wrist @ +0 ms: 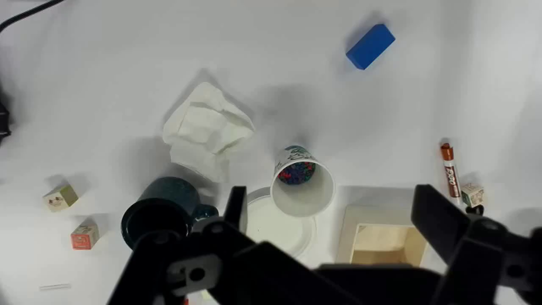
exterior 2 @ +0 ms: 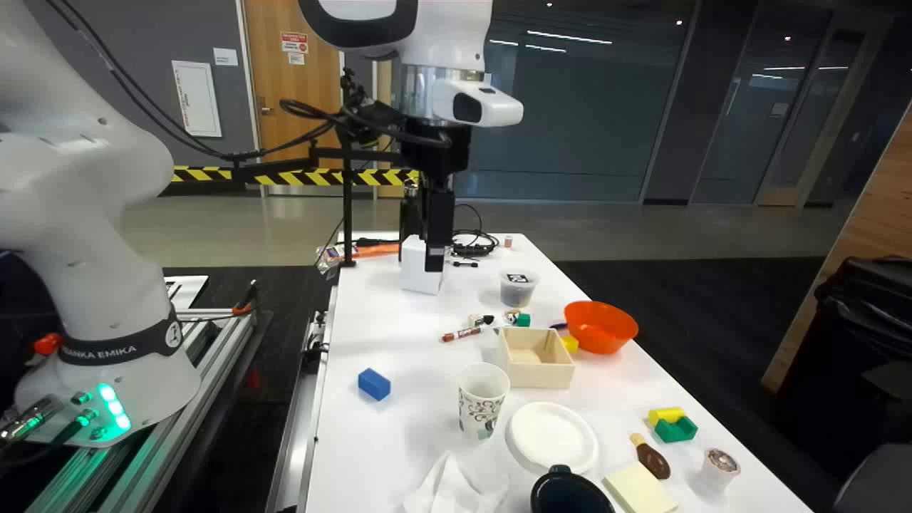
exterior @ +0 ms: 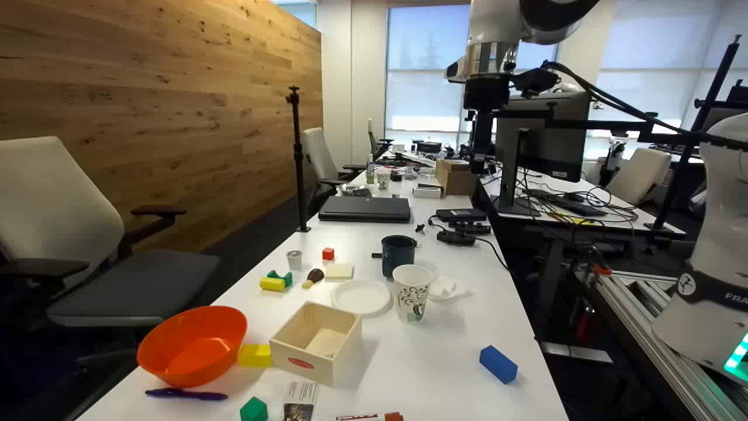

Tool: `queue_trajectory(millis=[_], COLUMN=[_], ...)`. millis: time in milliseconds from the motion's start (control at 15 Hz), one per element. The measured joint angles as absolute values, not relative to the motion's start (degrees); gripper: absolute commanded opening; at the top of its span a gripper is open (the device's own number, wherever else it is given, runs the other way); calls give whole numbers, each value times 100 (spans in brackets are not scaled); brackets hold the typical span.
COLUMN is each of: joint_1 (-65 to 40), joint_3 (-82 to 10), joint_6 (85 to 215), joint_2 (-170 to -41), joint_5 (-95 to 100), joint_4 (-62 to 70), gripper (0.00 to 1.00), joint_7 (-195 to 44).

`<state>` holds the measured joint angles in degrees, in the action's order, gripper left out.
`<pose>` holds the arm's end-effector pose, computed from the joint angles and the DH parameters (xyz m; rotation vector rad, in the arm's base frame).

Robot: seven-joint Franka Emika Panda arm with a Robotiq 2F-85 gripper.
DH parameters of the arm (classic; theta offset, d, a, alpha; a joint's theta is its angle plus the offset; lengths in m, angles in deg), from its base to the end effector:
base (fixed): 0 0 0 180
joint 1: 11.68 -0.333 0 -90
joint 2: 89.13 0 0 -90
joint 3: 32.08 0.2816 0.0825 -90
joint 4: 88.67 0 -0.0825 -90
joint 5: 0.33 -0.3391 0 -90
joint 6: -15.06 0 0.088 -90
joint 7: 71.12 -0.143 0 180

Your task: Move the blue cup forward

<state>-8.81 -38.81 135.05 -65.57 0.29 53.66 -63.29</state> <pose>0.3858 -0.0650 0.3910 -3.1070 0.0253 -0.0376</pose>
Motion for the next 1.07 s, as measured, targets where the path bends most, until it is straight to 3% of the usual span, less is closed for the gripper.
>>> queue_trajectory(millis=[533, 1067], joint_1=[-880, -607], joint_3=[-3880, -3685], joint_6=[13791, 16396], joint_2=[-6613, -7779], joint_5=[29, 166], joint_4=[5371, 5376], gripper=[100, 100], joint_7=[-6329, -7670])
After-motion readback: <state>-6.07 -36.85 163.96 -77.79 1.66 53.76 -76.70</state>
